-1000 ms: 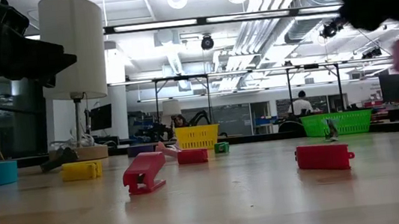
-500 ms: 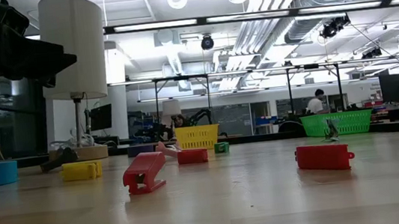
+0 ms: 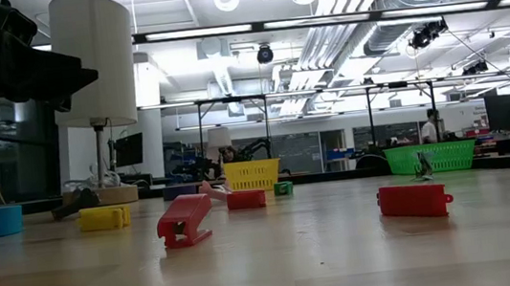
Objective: Pick and place Stapler, Stapler remover, tape
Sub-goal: Put the pink tape into the blue bin, then put the blue staple remover into the green bin
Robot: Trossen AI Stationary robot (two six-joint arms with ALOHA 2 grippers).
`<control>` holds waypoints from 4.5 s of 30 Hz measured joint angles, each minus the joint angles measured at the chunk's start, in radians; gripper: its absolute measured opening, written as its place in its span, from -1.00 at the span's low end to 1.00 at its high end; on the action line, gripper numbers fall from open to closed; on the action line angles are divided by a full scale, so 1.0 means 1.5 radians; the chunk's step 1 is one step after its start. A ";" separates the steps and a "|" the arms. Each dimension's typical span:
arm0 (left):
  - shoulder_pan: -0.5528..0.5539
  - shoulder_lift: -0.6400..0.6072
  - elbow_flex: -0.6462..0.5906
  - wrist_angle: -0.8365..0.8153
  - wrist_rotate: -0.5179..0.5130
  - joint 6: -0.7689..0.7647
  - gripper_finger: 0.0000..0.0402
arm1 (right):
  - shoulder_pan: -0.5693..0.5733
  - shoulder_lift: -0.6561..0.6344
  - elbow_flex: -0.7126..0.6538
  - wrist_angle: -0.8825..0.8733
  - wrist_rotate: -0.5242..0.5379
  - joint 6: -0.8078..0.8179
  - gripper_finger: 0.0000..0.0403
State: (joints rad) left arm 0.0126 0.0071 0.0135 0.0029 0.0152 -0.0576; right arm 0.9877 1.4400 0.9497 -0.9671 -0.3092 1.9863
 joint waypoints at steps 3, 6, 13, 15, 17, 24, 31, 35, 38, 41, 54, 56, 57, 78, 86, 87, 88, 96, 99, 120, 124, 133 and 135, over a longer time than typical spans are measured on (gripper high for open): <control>0.000 0.000 0.000 0.000 0.000 0.000 -0.13 | 0.002 0.029 0.000 0.000 -0.031 -0.035 -0.85; 0.000 0.000 0.000 0.000 0.000 0.000 -0.13 | 0.002 0.055 0.000 0.000 -0.064 -0.076 -0.85; 0.000 0.000 0.000 0.000 0.000 0.000 -0.13 | 0.002 0.096 0.000 0.000 -0.104 -0.140 -0.85; 0.000 0.000 0.000 0.000 0.000 0.000 -0.13 | 0.002 0.102 0.000 0.000 -0.109 -0.148 -0.85; 0.000 0.000 0.000 0.000 0.000 0.000 -0.13 | 0.002 0.106 0.000 0.000 -0.113 -0.158 -0.85; 0.000 0.000 0.000 0.000 0.000 0.000 -0.13 | 0.002 0.106 0.000 0.000 -0.118 -0.158 -0.75; 0.000 0.000 0.000 0.000 0.000 0.000 -0.13 | 0.002 0.106 0.000 0.030 -0.119 -0.157 -0.42; 0.000 0.000 0.000 0.000 0.000 0.000 -0.13 | 0.002 0.106 0.000 0.032 -0.119 -0.153 -0.28; 0.000 0.000 0.000 0.000 0.000 0.000 -0.13 | 0.000 0.105 0.000 0.032 -0.123 -0.140 -0.16; 0.000 0.000 0.000 0.000 0.000 0.000 -0.13 | -0.009 0.098 0.000 0.032 -0.161 -0.138 -0.07; 0.000 0.000 0.000 0.000 0.000 0.000 -0.13 | -0.058 -0.032 0.000 0.017 0.064 -0.040 -0.13; 0.000 0.000 0.000 0.000 0.000 0.000 -0.13 | -0.066 -0.046 0.000 0.017 0.123 -0.037 -0.15; 0.000 0.000 0.000 0.000 0.000 0.000 -0.13 | -0.071 -0.051 0.000 0.017 0.153 -0.038 -0.16; 0.000 0.000 0.000 0.000 0.000 0.000 -0.13 | -0.245 -0.058 0.000 0.006 0.456 -0.253 -0.26; 0.000 0.000 0.000 0.000 0.000 0.000 -0.13 | -0.342 -0.057 0.000 -0.046 0.420 -0.556 -0.29; 0.000 0.000 0.000 0.000 0.000 0.000 -0.13 | -0.349 -0.057 0.000 -0.051 0.423 -0.618 -0.29; 0.000 0.000 0.000 0.000 0.000 0.000 -0.13 | -0.356 -0.057 0.000 -0.058 0.437 -0.674 -0.28; 0.000 0.000 0.000 0.000 0.000 0.000 -0.13 | -0.456 -0.057 -0.043 -0.083 0.524 -0.977 -0.08; 0.000 0.000 0.000 0.000 0.000 0.000 -0.13 | -0.508 -0.057 -0.079 -0.075 0.494 -1.049 0.03; 0.000 0.000 0.000 0.000 0.000 0.000 -0.13 | -0.830 -0.057 -0.138 0.116 0.453 -1.551 0.21; 0.000 0.000 0.000 0.000 0.000 0.000 -0.13 | -0.867 -0.057 -0.138 0.123 0.414 -1.611 0.21; 0.000 0.000 0.000 0.000 0.000 0.000 -0.13 | -0.907 -0.057 -0.141 0.142 0.356 -1.712 0.21; 0.000 0.000 0.000 0.000 0.000 0.000 -0.13 | -0.913 -0.057 -0.153 0.158 0.343 -1.731 0.21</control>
State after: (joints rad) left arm 0.0127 0.0071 0.0135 0.0026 0.0147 -0.0576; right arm -0.3824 1.3548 0.7202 -0.7298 0.2055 -0.6107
